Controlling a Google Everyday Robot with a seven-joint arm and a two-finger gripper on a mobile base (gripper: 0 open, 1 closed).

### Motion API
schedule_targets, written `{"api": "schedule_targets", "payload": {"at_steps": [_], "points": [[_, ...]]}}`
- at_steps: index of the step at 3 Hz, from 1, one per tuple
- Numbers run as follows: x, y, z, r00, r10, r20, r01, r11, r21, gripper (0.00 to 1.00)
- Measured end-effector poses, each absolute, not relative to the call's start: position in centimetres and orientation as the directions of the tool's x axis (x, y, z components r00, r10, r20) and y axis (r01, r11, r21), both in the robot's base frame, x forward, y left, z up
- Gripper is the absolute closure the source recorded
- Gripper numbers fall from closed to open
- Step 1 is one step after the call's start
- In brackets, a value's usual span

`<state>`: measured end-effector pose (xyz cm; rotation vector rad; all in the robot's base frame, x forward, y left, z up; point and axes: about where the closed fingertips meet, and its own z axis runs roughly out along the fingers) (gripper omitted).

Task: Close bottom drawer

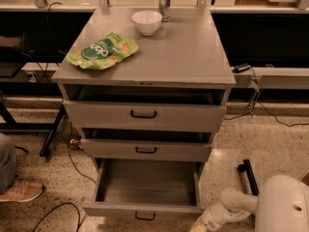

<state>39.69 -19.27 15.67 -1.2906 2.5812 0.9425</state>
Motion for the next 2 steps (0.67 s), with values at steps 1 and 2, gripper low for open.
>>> {"api": "schedule_targets", "payload": {"at_steps": [1, 2], "points": [[41.0, -17.1, 15.6, -0.602, -0.687, -0.407, -0.783, 0.405, 0.473, 1.00], [42.4, -15.1, 16.1, -0.567, -0.676, -0.472, -0.812, 0.359, 0.461, 1.00]]}}
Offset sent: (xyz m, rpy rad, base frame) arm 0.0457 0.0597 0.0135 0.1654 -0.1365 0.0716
